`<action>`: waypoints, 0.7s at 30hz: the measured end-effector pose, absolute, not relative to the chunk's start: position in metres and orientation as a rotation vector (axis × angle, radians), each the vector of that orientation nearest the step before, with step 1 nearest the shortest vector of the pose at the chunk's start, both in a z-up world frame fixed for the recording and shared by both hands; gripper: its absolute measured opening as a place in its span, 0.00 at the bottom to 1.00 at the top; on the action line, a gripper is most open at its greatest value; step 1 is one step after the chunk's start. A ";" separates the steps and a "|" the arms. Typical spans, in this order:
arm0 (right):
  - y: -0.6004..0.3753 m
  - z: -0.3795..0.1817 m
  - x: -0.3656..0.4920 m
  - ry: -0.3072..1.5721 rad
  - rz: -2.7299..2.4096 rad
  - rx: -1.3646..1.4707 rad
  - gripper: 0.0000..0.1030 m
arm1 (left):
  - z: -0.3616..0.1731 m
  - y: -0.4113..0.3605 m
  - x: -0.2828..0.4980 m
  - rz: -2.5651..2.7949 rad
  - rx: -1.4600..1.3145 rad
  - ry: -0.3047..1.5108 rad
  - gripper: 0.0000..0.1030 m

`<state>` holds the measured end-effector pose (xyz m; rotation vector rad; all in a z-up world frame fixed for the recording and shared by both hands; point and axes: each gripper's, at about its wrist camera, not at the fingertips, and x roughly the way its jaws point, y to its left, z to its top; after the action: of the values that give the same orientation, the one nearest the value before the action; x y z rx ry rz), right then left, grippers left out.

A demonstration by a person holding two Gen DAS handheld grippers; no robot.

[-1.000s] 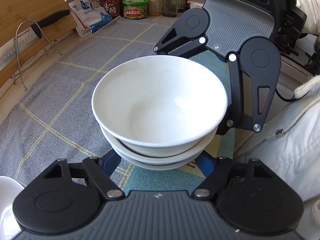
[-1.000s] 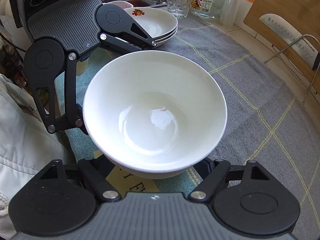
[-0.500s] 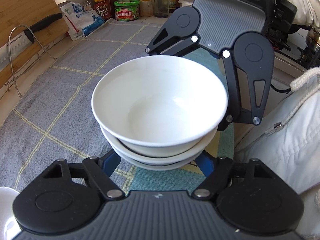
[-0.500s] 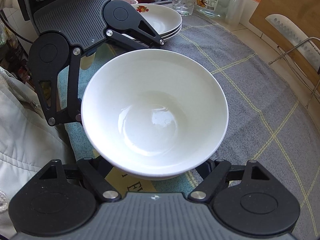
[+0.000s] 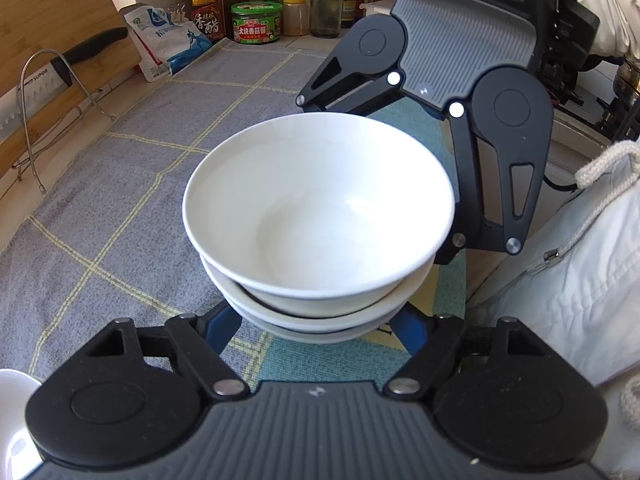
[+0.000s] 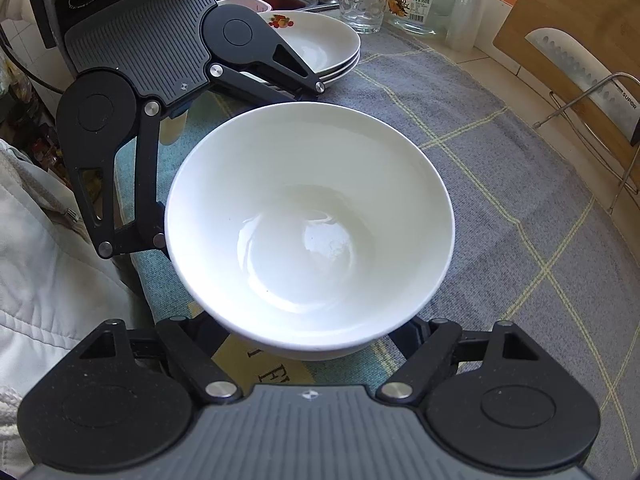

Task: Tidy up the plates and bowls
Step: 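Lift the bowl stack off the mat with both tools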

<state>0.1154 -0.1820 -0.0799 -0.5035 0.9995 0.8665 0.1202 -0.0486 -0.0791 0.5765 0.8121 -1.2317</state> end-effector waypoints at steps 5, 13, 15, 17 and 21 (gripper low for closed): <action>-0.179 -0.071 0.116 0.989 0.871 -0.517 0.83 | -0.073 -0.044 0.119 -1.216 0.562 0.804 0.78; -0.161 -0.050 0.131 0.941 0.923 -0.565 0.83 | -0.051 -0.020 0.122 -1.130 0.542 0.775 0.78; -0.151 -0.044 0.138 0.920 0.949 -0.584 0.83 | -0.046 -0.009 0.123 -1.097 0.535 0.768 0.78; -0.139 -0.039 0.144 0.900 0.977 -0.602 0.83 | -0.039 0.003 0.126 -1.058 0.531 0.760 0.78; -0.112 -0.031 0.160 0.858 1.035 -0.639 0.83 | -0.032 0.031 0.135 -0.982 0.510 0.759 0.78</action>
<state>0.1598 -0.1117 -0.0315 -0.6394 0.8584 1.0348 0.1347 0.0314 -0.0323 0.5095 0.7592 -0.9821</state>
